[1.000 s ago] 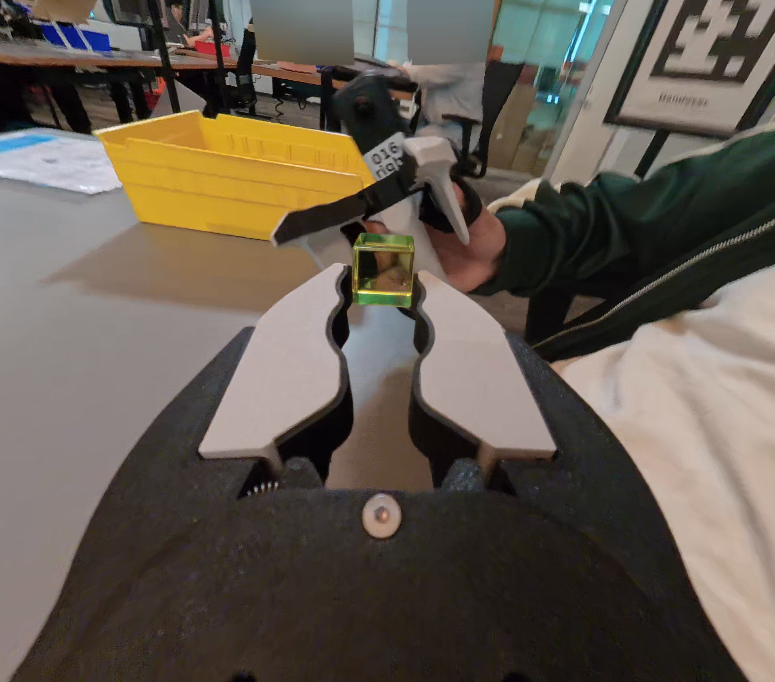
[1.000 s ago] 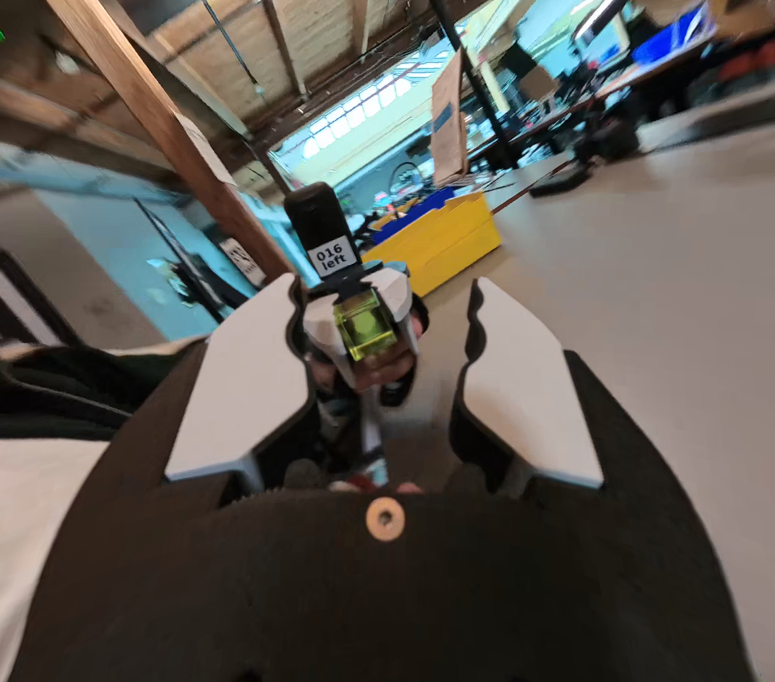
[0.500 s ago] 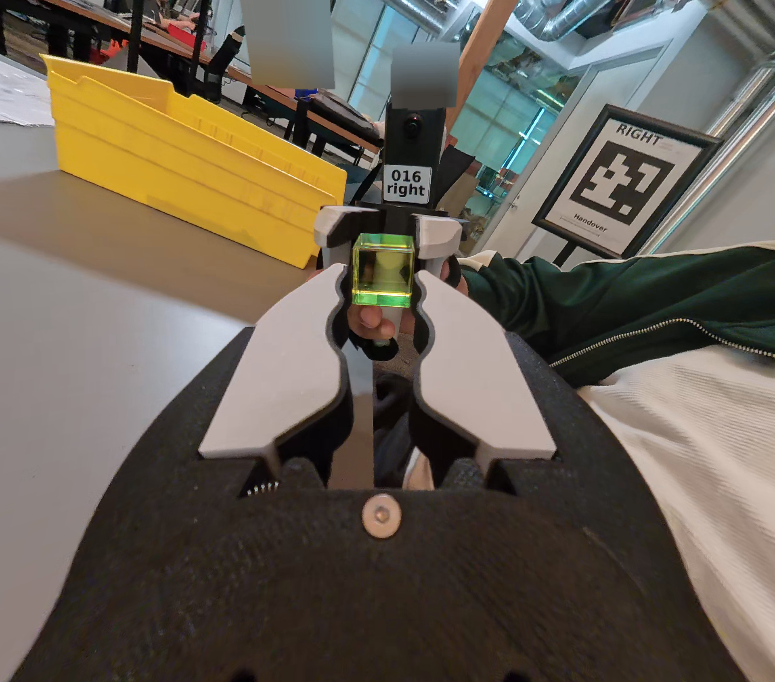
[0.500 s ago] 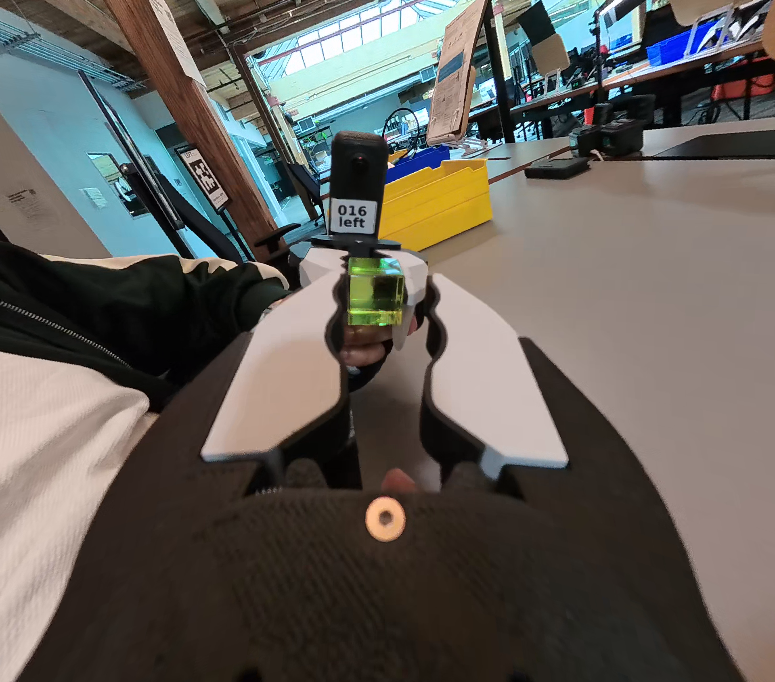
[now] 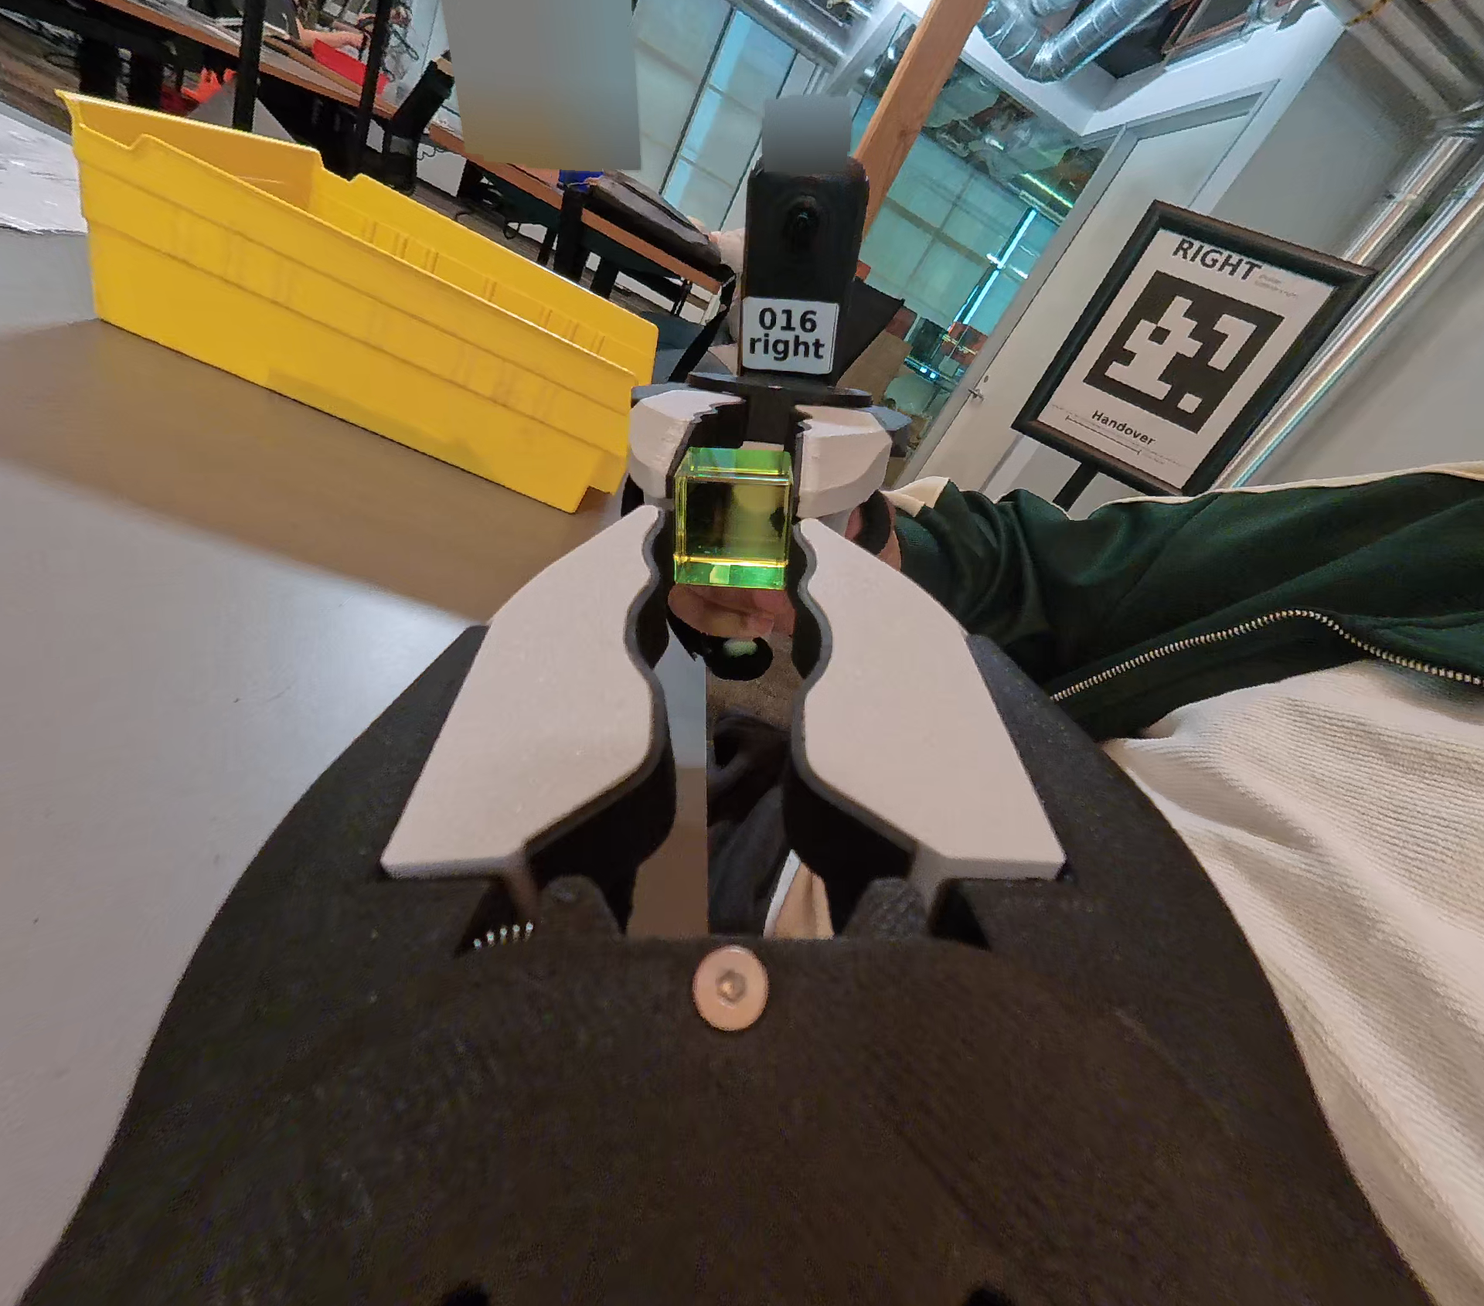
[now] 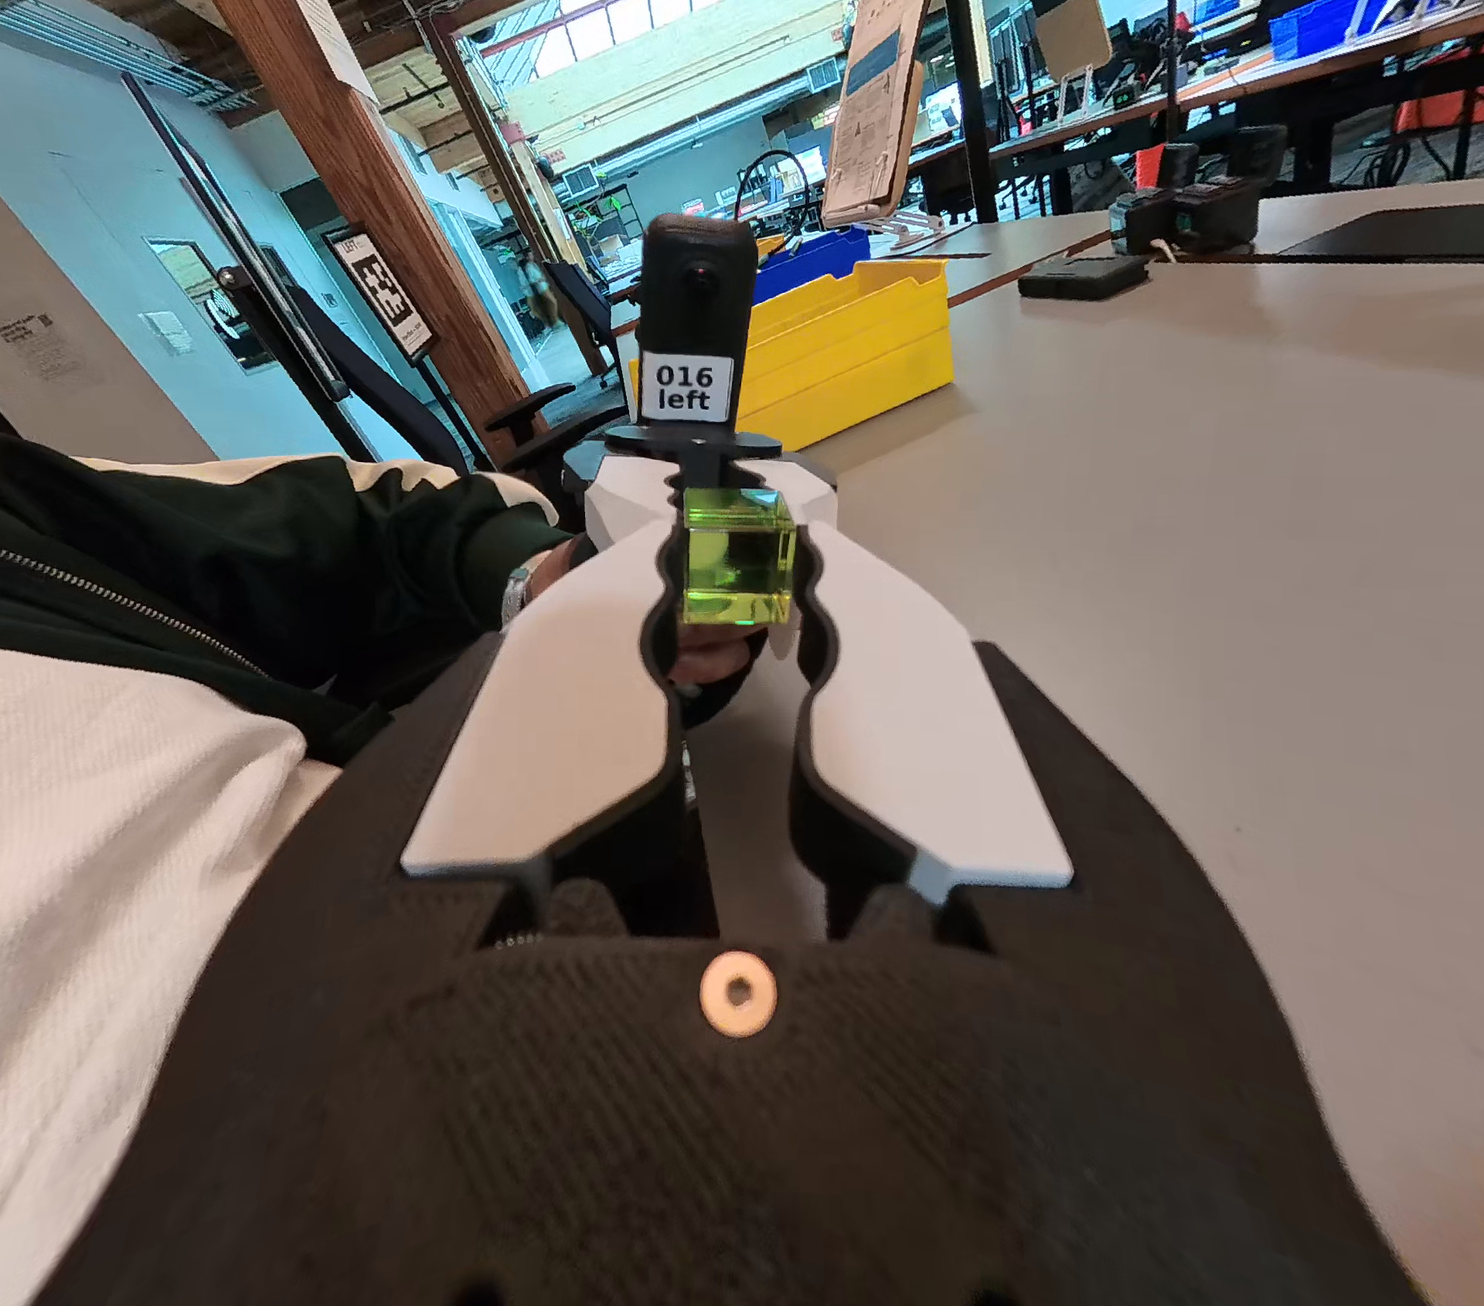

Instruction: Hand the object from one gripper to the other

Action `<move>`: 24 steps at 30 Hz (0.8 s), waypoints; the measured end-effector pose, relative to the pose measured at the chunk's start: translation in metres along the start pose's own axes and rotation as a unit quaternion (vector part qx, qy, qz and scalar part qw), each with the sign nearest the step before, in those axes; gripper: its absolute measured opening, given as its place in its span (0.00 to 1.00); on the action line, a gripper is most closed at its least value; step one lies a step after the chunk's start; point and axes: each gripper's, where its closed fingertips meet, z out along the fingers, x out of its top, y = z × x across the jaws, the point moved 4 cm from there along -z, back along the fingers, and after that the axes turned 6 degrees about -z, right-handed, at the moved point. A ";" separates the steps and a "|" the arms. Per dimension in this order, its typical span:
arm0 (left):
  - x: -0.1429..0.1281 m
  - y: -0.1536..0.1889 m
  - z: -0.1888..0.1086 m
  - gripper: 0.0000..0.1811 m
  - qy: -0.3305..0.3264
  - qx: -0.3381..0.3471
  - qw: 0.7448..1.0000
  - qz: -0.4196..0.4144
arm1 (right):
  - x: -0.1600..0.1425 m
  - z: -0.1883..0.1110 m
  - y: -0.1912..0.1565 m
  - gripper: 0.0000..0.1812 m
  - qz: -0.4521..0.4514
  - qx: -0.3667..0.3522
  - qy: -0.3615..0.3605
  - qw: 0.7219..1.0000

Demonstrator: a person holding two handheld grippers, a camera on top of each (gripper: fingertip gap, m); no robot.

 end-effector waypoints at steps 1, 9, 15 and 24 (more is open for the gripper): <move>0.000 0.001 0.000 0.13 0.002 -0.002 1.000 0.001 | 0.002 -0.001 -0.001 0.15 -0.003 -0.001 -0.002 1.000; 0.010 -0.006 -0.008 0.19 0.034 0.005 0.999 -0.032 | 0.088 -0.080 0.023 0.15 -0.132 -0.166 0.019 0.977; 0.007 -0.010 -0.006 0.19 0.025 0.008 0.999 -0.048 | 0.084 -0.216 0.086 0.15 -0.083 -0.435 -0.177 0.879; 0.002 -0.009 -0.002 0.19 0.007 0.013 0.999 -0.040 | -0.005 -0.283 0.136 0.15 0.084 -0.514 -0.399 0.755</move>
